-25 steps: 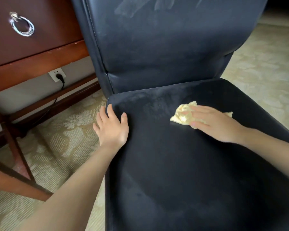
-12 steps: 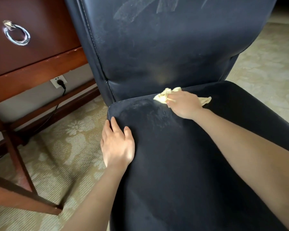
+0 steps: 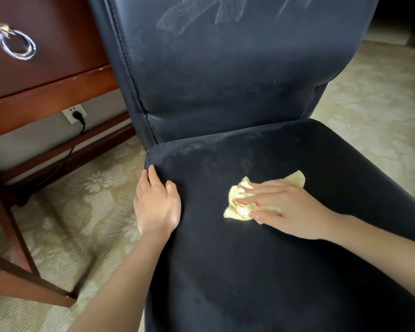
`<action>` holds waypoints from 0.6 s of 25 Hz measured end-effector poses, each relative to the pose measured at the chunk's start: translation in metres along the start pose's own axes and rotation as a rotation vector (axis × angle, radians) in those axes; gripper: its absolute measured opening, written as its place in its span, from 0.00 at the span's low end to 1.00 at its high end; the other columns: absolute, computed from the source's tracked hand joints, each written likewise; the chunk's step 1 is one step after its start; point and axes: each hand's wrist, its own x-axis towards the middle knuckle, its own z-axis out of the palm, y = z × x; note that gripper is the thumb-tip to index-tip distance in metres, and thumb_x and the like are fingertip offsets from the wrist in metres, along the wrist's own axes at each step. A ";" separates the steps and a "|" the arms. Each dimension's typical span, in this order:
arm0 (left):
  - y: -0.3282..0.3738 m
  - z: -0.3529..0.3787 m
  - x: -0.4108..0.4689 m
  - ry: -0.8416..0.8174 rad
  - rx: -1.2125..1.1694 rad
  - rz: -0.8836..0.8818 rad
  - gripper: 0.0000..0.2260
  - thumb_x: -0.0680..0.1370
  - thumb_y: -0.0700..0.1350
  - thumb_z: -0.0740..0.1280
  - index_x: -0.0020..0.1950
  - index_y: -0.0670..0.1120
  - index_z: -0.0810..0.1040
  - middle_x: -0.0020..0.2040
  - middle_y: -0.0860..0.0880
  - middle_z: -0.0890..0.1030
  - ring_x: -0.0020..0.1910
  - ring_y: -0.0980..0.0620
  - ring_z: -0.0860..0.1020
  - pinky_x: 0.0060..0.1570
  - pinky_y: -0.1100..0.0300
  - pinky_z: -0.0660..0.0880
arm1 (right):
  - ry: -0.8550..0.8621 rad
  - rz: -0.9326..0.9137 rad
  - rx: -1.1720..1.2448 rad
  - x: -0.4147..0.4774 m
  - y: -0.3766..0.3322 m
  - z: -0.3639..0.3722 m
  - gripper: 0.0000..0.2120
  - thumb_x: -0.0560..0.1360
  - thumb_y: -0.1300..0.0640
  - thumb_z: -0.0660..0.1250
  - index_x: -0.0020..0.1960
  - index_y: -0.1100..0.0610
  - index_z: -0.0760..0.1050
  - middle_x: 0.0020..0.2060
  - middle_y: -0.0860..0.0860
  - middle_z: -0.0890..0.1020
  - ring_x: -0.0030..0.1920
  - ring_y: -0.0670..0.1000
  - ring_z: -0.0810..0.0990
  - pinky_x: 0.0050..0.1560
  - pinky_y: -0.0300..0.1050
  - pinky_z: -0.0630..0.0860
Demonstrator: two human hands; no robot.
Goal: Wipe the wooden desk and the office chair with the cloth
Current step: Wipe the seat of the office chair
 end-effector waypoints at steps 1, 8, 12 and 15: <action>0.000 0.000 -0.001 0.000 0.000 0.002 0.25 0.80 0.49 0.51 0.77 0.46 0.52 0.77 0.47 0.55 0.75 0.48 0.53 0.73 0.48 0.54 | -0.009 -0.011 -0.002 -0.007 0.006 -0.003 0.12 0.77 0.49 0.64 0.60 0.41 0.77 0.62 0.32 0.72 0.67 0.34 0.63 0.68 0.33 0.55; 0.000 0.000 0.000 0.014 -0.022 0.015 0.26 0.80 0.49 0.52 0.77 0.46 0.53 0.77 0.47 0.56 0.75 0.47 0.55 0.72 0.48 0.55 | 0.033 0.273 -0.033 0.031 0.069 -0.041 0.11 0.79 0.54 0.61 0.38 0.48 0.76 0.61 0.47 0.76 0.67 0.49 0.68 0.65 0.52 0.65; -0.002 0.002 0.002 0.017 -0.026 0.009 0.25 0.80 0.48 0.52 0.77 0.46 0.54 0.77 0.46 0.57 0.75 0.47 0.55 0.72 0.48 0.56 | 0.055 0.454 -0.143 0.079 0.089 -0.045 0.13 0.81 0.52 0.54 0.42 0.54 0.73 0.49 0.52 0.77 0.55 0.56 0.74 0.54 0.54 0.69; -0.001 0.003 0.002 0.035 -0.037 0.005 0.25 0.79 0.48 0.52 0.76 0.46 0.55 0.76 0.46 0.58 0.74 0.46 0.57 0.71 0.47 0.56 | 0.040 0.582 -0.204 0.113 0.086 -0.045 0.12 0.81 0.53 0.50 0.44 0.53 0.70 0.49 0.54 0.73 0.52 0.58 0.74 0.49 0.51 0.67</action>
